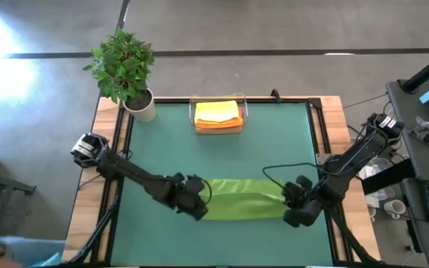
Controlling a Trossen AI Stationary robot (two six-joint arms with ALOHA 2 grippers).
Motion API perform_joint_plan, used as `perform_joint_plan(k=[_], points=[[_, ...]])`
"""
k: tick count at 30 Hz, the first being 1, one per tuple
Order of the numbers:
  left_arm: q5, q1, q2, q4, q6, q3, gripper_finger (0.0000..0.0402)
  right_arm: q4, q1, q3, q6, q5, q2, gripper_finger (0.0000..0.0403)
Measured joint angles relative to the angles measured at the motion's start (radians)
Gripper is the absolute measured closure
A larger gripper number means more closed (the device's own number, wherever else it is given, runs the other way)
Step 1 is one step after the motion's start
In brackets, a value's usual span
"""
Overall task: Fold microfiber towels
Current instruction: Fold the green microfiber cloth
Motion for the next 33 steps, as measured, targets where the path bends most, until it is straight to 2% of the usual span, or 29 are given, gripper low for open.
perform_joint_plan(k=[10,17,20,25,30,33], points=[[-0.024,0.106,0.000,-0.001,0.007,-0.012,0.0393,-0.033,-0.115,-0.002,0.060,0.022,0.073,0.0394],[-0.026,0.143,0.000,0.000,0.018,-0.014,0.0393,-0.051,-0.171,-0.002,0.084,0.021,0.093,0.0394],[-0.030,0.149,0.000,0.007,0.069,-0.015,0.0393,-0.054,-0.180,-0.002,0.069,0.020,0.092,0.0389],[-0.040,0.148,0.001,0.009,0.167,-0.015,0.0393,-0.055,-0.181,-0.002,0.055,0.020,0.091,0.0359],[-0.040,0.150,0.001,0.009,0.173,-0.015,0.0390,-0.059,-0.181,-0.002,0.053,0.021,0.091,0.0313],[-0.040,0.150,0.001,0.009,0.173,-0.015,0.0371,-0.070,-0.181,-0.002,0.049,0.020,0.087,0.0290]])
